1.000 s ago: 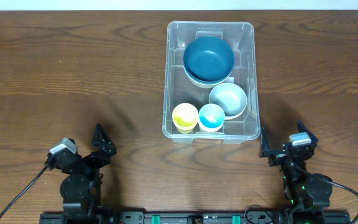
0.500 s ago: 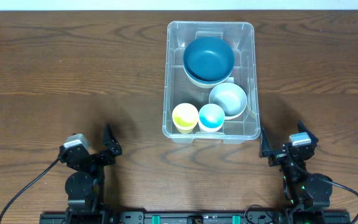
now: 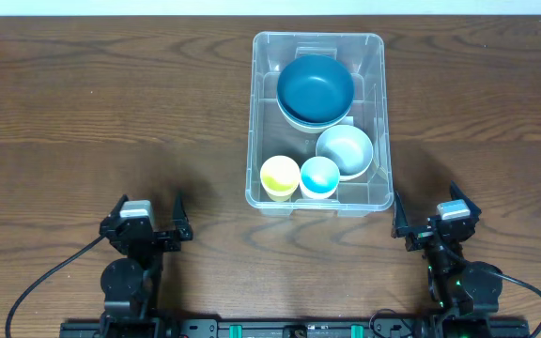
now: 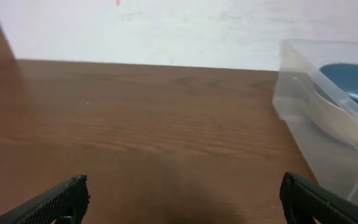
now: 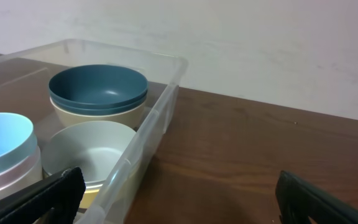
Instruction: Pack container
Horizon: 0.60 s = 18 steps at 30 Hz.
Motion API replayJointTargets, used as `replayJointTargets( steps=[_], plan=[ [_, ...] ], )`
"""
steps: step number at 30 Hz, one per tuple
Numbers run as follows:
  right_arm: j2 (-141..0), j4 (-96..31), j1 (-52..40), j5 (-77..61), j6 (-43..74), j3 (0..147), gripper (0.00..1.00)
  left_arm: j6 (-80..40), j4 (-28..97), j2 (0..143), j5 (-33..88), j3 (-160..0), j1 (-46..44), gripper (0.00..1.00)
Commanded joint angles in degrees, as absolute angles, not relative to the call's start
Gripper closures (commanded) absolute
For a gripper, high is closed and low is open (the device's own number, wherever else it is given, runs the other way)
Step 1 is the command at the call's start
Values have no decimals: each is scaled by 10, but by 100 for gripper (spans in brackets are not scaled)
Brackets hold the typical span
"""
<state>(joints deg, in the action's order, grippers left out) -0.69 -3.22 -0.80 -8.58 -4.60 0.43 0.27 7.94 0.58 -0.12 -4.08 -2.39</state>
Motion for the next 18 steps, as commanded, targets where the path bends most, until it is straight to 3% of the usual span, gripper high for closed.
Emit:
replayJointTargets(
  steps=[1,18],
  plan=[
    [-3,-34,-4,-90,-44,3,1,28,67,1,9,-18,-30,2],
    [-3,-34,-4,-90,-44,3,1,28,38,1,9,-2,-30,2]
  ],
)
